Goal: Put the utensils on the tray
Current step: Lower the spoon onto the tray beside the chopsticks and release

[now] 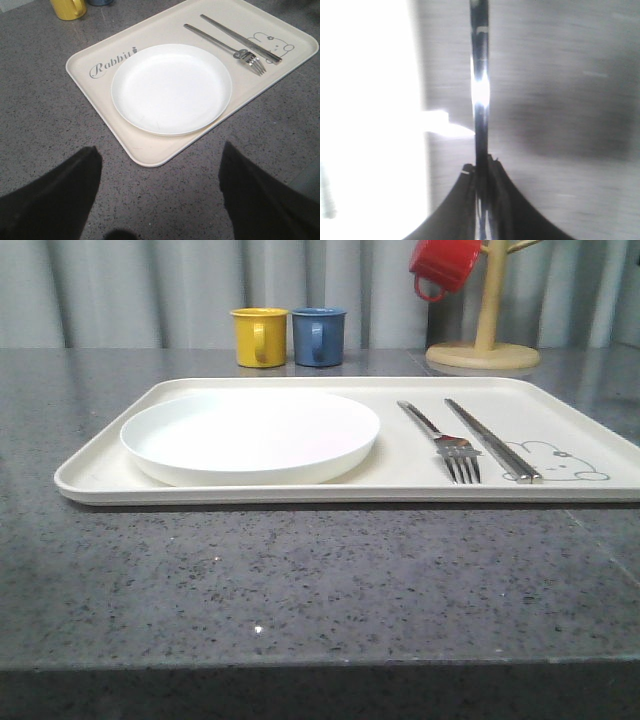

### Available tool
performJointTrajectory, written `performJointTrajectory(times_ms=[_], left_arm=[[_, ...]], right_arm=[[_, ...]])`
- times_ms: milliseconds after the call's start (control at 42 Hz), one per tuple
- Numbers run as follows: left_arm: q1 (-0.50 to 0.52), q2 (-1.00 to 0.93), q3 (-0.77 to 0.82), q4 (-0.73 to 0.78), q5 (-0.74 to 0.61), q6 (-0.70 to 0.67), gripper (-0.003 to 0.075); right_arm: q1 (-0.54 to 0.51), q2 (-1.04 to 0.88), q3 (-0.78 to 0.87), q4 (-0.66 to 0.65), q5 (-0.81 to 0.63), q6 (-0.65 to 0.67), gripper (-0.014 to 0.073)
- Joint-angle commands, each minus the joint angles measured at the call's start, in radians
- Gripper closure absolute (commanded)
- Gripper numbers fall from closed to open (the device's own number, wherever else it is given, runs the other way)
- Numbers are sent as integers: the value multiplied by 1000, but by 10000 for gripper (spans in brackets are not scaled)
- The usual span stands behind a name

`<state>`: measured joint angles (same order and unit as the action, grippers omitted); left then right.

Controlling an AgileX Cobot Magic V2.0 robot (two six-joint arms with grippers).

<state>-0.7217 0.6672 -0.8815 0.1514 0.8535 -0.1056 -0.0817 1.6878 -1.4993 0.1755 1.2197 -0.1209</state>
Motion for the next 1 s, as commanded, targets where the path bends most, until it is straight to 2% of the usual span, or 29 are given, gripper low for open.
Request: performJointTrajectory(times_ms=[0,190,571,642,809,856,975], left_arm=[[-7,2,-25,9,-71,-7,229],[-7,2,-25,9,-71,-7,229],[-7,2,-25,9,-71,-7,229],[-7,2,-25,9,-71,-7,229],[-7,2,-25,9,-71,-7,229],[-7,2,-25,9,-71,-7,229],[-7,2,-25,9,-71,-7,229]], right_arm=[[73,-53,-30,61,28,-17,628],[163,-31,-25,150,-33,15,628],[165,75,-25,109,-72,154,613],[165,81,-25,95,-69,172,561],[165,91,-25,93,-69,172,327],[165,91,-25,93,-79,172,283],[165,88,-25,91,-103,171,263]])
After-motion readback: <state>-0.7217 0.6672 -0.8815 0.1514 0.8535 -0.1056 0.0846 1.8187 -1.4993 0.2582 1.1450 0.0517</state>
